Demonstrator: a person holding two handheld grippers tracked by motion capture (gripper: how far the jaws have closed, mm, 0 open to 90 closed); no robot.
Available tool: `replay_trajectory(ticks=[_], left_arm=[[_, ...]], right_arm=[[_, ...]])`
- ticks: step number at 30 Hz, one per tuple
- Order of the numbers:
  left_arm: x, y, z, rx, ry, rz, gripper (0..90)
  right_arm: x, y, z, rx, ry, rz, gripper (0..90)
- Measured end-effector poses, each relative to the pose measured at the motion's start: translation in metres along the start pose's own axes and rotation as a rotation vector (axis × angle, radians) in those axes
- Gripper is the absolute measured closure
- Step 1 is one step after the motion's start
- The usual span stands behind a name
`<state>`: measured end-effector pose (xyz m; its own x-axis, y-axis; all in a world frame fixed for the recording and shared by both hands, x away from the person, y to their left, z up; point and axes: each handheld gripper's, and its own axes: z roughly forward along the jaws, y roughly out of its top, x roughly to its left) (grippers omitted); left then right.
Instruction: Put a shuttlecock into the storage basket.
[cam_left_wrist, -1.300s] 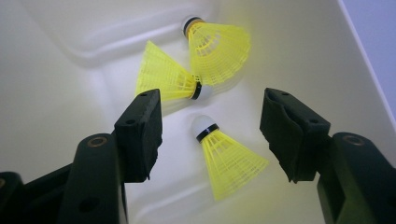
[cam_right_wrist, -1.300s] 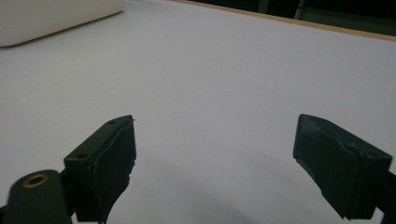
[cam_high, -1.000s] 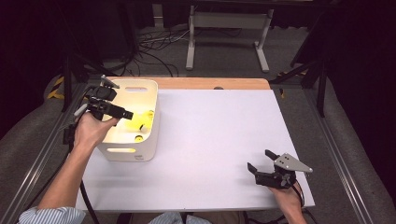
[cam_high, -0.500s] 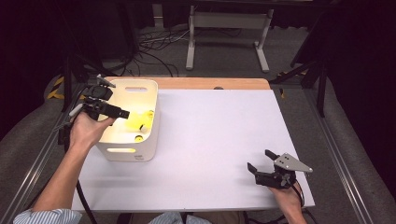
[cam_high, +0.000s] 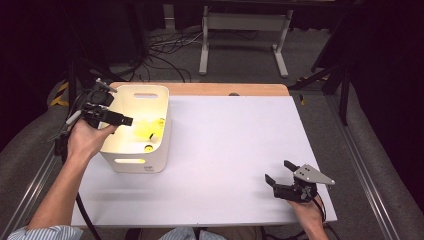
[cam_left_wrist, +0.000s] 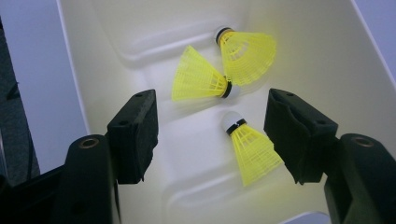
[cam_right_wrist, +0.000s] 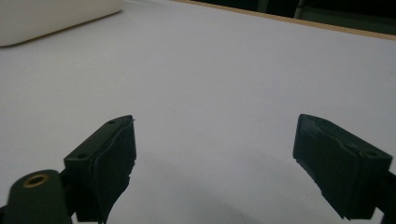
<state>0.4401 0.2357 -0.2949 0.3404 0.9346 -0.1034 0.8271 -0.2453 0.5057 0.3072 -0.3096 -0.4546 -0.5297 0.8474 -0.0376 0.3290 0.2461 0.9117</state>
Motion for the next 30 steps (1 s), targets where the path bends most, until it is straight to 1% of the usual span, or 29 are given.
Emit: replay_trajectory(ticks=[18,24,30], left_arm=[[0.01,-0.003,-0.006,-0.005,0.016,-0.014,36.3],[0.017,-0.005,-0.009,-0.009,0.024,-0.032,36.4],[0.021,-0.007,-0.011,-0.014,0.027,-0.037,36.3]], right_arm=[[0.0,0.0,0.0,0.002,0.001,-0.001,13.8],[0.0,0.0,0.001,0.003,0.0,-0.001,13.7],[0.0,0.0,0.001,0.002,0.0,0.002,13.8]])
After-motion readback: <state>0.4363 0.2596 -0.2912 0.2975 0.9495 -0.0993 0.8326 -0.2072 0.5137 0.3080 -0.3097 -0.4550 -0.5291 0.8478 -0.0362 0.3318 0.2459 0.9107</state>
